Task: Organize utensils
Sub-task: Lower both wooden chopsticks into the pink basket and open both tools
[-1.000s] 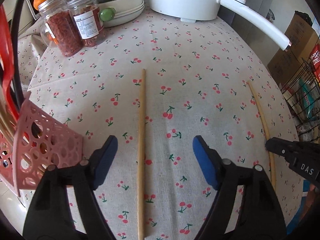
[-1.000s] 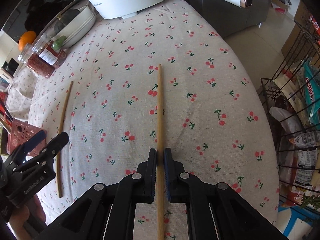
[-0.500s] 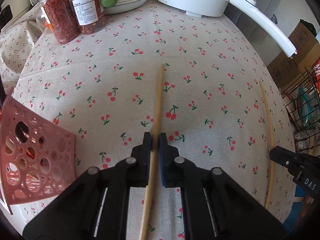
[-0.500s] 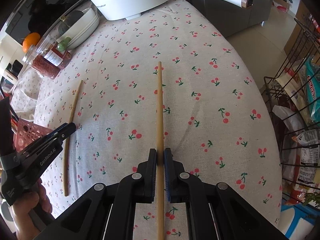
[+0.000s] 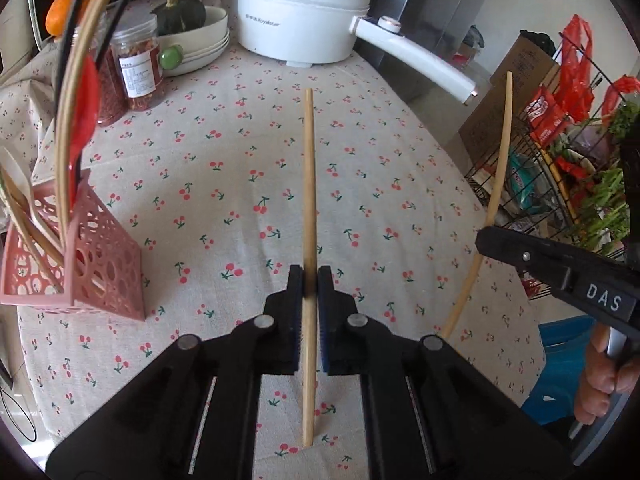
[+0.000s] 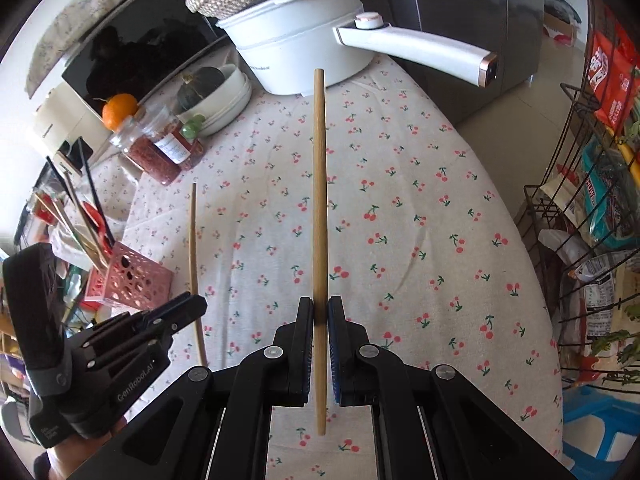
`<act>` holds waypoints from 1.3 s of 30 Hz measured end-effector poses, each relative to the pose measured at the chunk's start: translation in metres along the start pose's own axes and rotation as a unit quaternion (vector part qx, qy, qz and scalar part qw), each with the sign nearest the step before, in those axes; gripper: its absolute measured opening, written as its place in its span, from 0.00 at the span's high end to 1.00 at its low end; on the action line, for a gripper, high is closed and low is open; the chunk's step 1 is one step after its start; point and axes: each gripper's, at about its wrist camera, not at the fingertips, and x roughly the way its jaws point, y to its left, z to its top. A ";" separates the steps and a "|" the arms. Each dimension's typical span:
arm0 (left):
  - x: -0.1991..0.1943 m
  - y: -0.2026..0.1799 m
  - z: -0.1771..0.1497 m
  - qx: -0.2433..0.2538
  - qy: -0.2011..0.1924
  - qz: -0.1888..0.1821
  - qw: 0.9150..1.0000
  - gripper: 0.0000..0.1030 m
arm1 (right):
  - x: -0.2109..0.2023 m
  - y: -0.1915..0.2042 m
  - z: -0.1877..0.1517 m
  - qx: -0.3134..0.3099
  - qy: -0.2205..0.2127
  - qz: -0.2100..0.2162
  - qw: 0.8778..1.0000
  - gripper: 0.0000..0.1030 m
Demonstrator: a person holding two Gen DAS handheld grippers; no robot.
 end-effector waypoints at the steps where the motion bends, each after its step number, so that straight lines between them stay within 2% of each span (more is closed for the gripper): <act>1: -0.010 -0.001 -0.002 0.006 -0.011 0.000 1.000 0.92 | -0.005 0.005 -0.001 -0.003 -0.011 -0.001 1.000 0.93; 7: -0.060 0.004 -0.011 0.030 -0.073 -0.007 0.997 0.92 | -0.029 0.031 -0.008 -0.030 -0.062 -0.014 0.998 0.93; 12: -0.103 0.017 -0.015 0.035 -0.133 -0.010 0.990 0.92 | -0.050 0.049 -0.008 -0.056 -0.100 -0.005 0.993 0.93; 19: -0.159 0.043 -0.006 0.014 -0.218 -0.018 0.976 0.92 | -0.079 0.075 -0.006 -0.074 -0.151 0.025 0.985 0.93; 25: -0.186 0.074 -0.002 -0.014 -0.288 0.019 0.957 0.92 | -0.077 0.099 -0.005 -0.085 -0.156 0.041 0.983 0.93; 32: -0.169 0.108 0.001 -0.043 -0.312 0.056 0.948 0.92 | -0.057 0.117 -0.004 -0.096 -0.135 0.048 0.985 0.93; 35: -0.158 0.118 0.004 -0.044 -0.307 0.073 0.948 0.92 | -0.053 0.122 -0.004 -0.098 -0.132 0.048 0.985 0.93; 39: -0.134 0.129 0.009 -0.045 -0.285 0.089 0.953 0.92 | -0.048 0.125 -0.004 -0.098 -0.130 0.047 0.985 0.93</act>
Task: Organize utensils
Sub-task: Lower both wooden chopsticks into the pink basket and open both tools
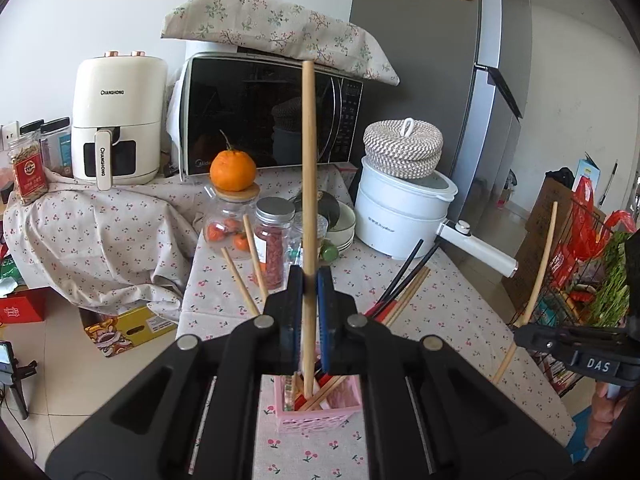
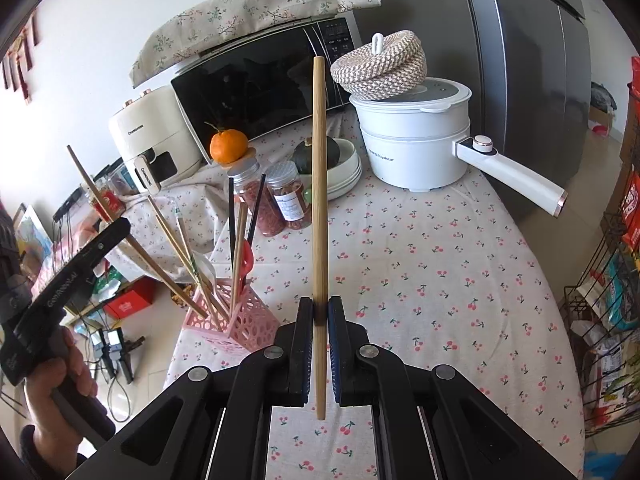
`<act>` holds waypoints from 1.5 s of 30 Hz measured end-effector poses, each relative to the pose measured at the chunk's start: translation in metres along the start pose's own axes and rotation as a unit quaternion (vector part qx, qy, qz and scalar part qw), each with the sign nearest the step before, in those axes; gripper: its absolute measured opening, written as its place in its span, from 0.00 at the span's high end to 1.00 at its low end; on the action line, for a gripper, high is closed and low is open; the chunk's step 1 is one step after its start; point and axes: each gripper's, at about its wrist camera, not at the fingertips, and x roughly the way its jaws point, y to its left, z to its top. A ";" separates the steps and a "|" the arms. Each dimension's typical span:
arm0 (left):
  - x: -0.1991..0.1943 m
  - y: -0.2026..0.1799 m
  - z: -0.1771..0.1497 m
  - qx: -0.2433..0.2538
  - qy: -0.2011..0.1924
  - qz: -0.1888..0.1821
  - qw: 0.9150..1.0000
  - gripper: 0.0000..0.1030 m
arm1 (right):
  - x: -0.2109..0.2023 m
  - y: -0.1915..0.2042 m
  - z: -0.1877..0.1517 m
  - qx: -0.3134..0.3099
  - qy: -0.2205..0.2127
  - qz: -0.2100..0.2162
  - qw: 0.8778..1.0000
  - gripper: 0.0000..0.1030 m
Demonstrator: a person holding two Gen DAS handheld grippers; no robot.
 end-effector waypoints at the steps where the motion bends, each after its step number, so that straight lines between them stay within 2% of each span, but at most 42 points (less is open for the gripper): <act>1: 0.007 0.002 -0.003 0.000 0.009 0.000 1.000 0.92 | 0.001 0.000 0.000 0.000 -0.001 0.000 1.000 0.93; 2: 0.013 0.004 -0.006 -0.003 0.022 0.002 1.000 0.92 | 0.002 0.000 0.000 -0.001 -0.002 0.001 1.000 0.93; 4: 0.022 0.009 -0.012 -0.019 0.051 0.007 0.998 0.79 | 0.003 0.002 0.000 -0.003 -0.007 0.003 1.000 0.93; 6: 0.023 0.013 -0.016 -0.040 0.072 0.005 0.997 0.45 | 0.003 0.004 0.001 -0.003 -0.012 0.007 1.000 0.93; 8: 0.017 0.016 -0.018 -0.055 0.077 0.003 0.995 0.32 | 0.003 0.008 0.002 -0.004 -0.017 0.012 1.000 0.93; 12: 0.007 0.021 -0.022 -0.064 0.098 0.006 0.993 0.19 | 0.003 0.020 0.007 -0.009 -0.034 0.025 0.999 0.93; 18: 0.001 0.035 -0.038 -0.063 0.143 0.027 0.987 0.15 | 0.002 0.040 0.014 -0.011 -0.066 0.053 0.996 0.93; 23: -0.001 0.039 -0.053 -0.027 0.168 0.045 0.984 0.05 | 0.002 0.060 0.018 -0.022 -0.095 0.074 0.992 0.93; 28: -0.001 0.041 -0.064 0.005 0.187 0.053 0.981 0.02 | 0.013 0.075 0.020 -0.019 -0.105 0.085 0.991 0.93; 35: -0.001 0.041 -0.066 0.018 0.193 0.050 0.980 0.01 | 0.035 0.085 0.020 -0.014 -0.116 0.075 0.990 0.93; 45: -0.001 0.042 -0.066 0.016 0.195 0.046 0.980 0.01 | 0.064 0.089 0.017 -0.007 -0.103 0.054 0.993 0.92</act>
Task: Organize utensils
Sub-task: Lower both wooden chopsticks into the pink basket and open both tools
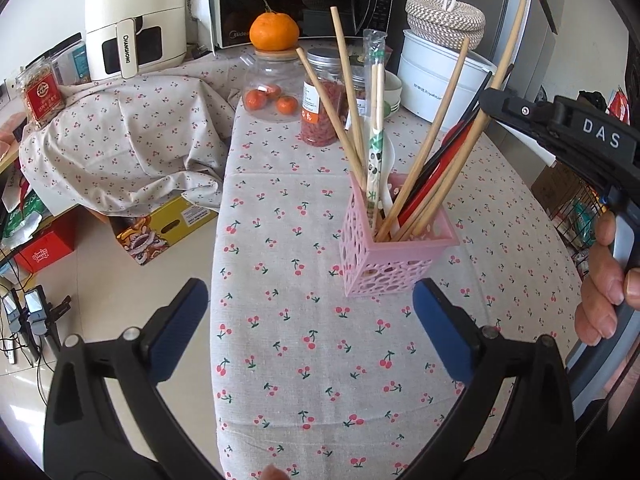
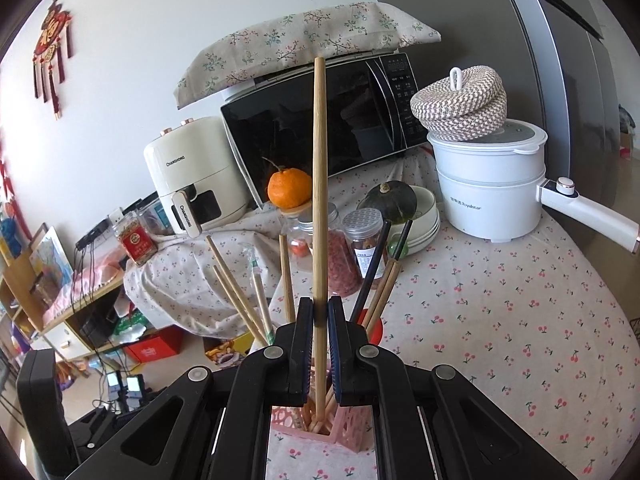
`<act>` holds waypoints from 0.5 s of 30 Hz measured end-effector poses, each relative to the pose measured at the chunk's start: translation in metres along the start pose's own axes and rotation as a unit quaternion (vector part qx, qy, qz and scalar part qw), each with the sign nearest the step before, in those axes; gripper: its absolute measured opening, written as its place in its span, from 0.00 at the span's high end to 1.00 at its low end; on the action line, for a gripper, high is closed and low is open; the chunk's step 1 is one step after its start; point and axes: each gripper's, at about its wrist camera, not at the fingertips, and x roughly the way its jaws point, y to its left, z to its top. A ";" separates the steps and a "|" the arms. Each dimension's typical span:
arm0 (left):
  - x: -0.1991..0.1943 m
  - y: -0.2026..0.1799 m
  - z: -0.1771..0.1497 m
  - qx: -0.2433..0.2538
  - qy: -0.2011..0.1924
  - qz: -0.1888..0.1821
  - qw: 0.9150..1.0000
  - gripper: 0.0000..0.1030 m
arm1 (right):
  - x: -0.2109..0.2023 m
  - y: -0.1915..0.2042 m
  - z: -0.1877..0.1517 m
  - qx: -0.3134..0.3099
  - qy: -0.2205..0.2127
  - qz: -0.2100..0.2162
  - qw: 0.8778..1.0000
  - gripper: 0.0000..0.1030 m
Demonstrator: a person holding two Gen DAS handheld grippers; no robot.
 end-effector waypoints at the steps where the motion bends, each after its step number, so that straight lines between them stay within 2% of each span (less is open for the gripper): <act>1: 0.000 0.000 0.000 0.000 0.000 0.001 1.000 0.01 | 0.002 -0.001 -0.001 0.002 0.002 0.000 1.000 0.92; 4: 0.000 0.001 -0.001 0.000 0.000 0.004 1.000 0.01 | 0.005 -0.005 -0.004 0.012 0.009 0.003 1.000 0.90; 7: 0.000 0.001 -0.001 0.000 -0.002 0.005 1.000 0.01 | 0.003 -0.009 -0.003 0.026 0.011 0.009 1.000 0.73; 9: -0.001 0.000 -0.001 0.000 -0.004 0.007 1.000 0.01 | -0.004 -0.012 0.000 0.035 0.001 0.018 0.999 0.52; 12: -0.002 -0.002 -0.001 0.002 -0.007 0.012 1.000 0.01 | -0.019 -0.014 0.005 0.038 -0.015 0.025 0.999 0.36; 15: -0.003 -0.003 -0.001 0.002 -0.009 0.018 1.000 0.01 | -0.032 -0.020 0.009 0.032 -0.019 0.017 0.999 0.24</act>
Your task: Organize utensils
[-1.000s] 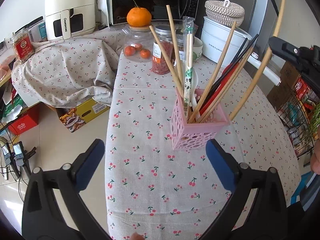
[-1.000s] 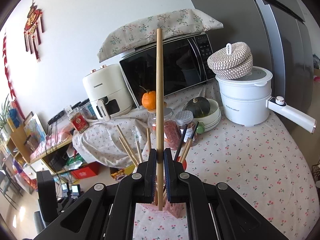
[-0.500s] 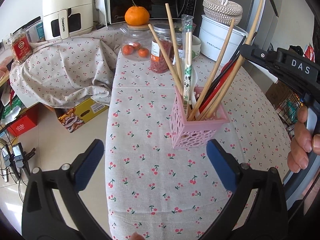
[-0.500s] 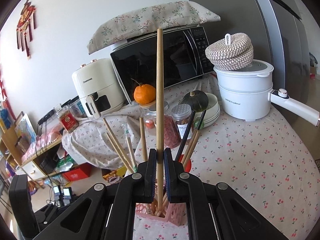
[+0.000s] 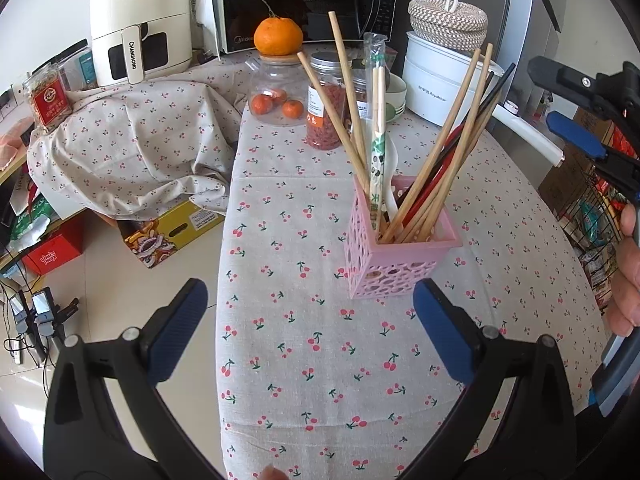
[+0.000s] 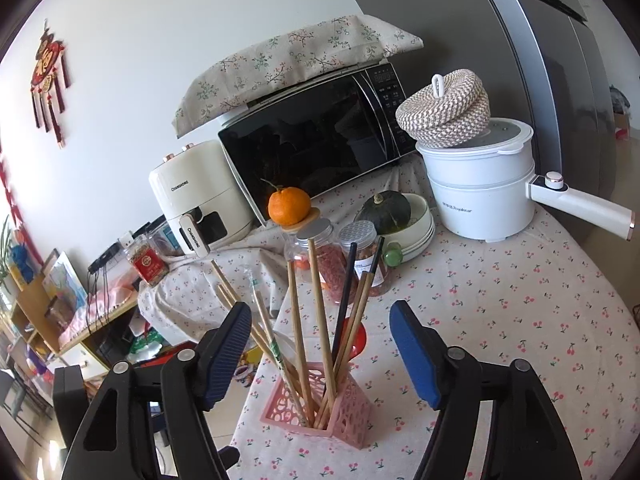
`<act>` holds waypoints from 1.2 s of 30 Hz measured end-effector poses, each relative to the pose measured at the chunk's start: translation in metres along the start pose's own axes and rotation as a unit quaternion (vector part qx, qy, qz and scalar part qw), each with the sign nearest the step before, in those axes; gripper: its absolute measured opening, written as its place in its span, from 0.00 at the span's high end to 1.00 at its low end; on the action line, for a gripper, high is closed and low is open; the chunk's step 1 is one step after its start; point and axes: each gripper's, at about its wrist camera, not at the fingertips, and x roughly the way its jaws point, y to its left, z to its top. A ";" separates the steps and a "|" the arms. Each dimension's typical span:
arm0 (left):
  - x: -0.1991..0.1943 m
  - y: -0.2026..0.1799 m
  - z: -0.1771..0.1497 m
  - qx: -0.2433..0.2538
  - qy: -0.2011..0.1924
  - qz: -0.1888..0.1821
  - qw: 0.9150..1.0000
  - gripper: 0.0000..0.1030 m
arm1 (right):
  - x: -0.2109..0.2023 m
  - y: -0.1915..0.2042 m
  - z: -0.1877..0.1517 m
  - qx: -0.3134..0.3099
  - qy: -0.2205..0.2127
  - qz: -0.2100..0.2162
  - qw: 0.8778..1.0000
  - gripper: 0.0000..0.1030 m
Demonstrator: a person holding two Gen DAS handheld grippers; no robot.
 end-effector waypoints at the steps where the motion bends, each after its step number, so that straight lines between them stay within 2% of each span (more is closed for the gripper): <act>1: -0.001 -0.001 0.000 -0.001 0.000 -0.001 1.000 0.01 | -0.004 -0.003 0.001 -0.004 0.001 -0.005 1.000 0.22; 7: -0.011 -0.011 -0.001 -0.001 -0.010 -0.003 1.000 0.01 | -0.029 -0.023 0.001 -0.046 0.002 -0.064 0.997 0.06; 8: -0.013 -0.013 -0.001 0.000 -0.012 -0.004 1.000 0.01 | -0.034 -0.026 0.000 -0.054 0.002 -0.077 0.996 0.00; 13: -0.027 -0.026 -0.001 -0.005 -0.020 -0.014 1.000 0.01 | -0.053 -0.043 -0.005 -0.072 0.019 -0.141 0.987 0.00; 17: -0.046 -0.039 -0.002 -0.014 -0.038 -0.016 0.999 0.01 | -0.067 -0.058 -0.009 -0.063 0.058 -0.166 0.982 0.00; 23: -0.071 -0.056 -0.002 -0.019 -0.072 0.011 0.997 0.01 | -0.100 -0.063 -0.014 -0.072 0.057 -0.214 0.973 0.00; 29: -0.079 -0.068 -0.003 -0.014 -0.085 0.018 0.996 0.01 | -0.122 -0.058 -0.016 -0.086 0.047 -0.227 0.969 0.00; 36: -0.080 -0.082 -0.004 -0.001 -0.088 0.012 0.996 0.01 | -0.123 -0.053 -0.020 -0.098 0.058 -0.221 0.969 0.00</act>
